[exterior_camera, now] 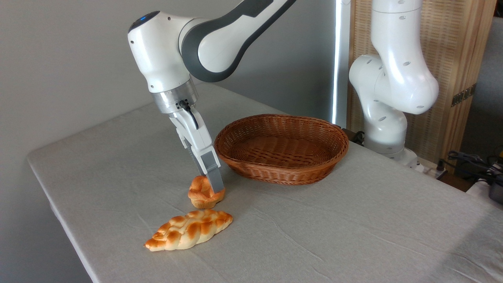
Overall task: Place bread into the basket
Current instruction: 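Close the gripper on the round bread roll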
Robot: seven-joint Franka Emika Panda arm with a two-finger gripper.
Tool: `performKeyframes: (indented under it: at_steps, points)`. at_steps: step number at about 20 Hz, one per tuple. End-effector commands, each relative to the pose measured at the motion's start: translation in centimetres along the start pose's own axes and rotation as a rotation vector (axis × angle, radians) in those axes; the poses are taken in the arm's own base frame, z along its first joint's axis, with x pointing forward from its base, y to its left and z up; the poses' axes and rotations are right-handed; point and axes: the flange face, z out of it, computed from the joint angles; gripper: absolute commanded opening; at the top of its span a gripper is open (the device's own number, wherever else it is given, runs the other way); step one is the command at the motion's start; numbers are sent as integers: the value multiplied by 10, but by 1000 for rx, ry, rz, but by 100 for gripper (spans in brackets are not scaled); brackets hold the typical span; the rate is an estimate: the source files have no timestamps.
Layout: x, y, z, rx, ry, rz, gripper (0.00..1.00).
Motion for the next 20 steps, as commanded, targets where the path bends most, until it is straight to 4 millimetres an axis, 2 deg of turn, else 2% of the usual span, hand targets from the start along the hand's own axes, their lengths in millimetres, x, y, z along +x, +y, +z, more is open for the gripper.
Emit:
performKeyframes:
  at_steps: [1, 4, 7, 10, 11, 12, 15, 20]
  points:
    - [2, -4, 0, 47, 23, 19, 99]
    - [7, -7, 8, 58, 44, 21, 90]
    - [9, -5, 15, 56, 43, 30, 68]
    - [10, -4, 19, 51, 38, 80, 40]
    - [10, -4, 19, 51, 38, 88, 36]
    - [10, -4, 19, 53, 39, 94, 28]
    - [9, -5, 16, 56, 42, 103, 18]
    - [9, -7, 9, 66, 51, 103, 13]
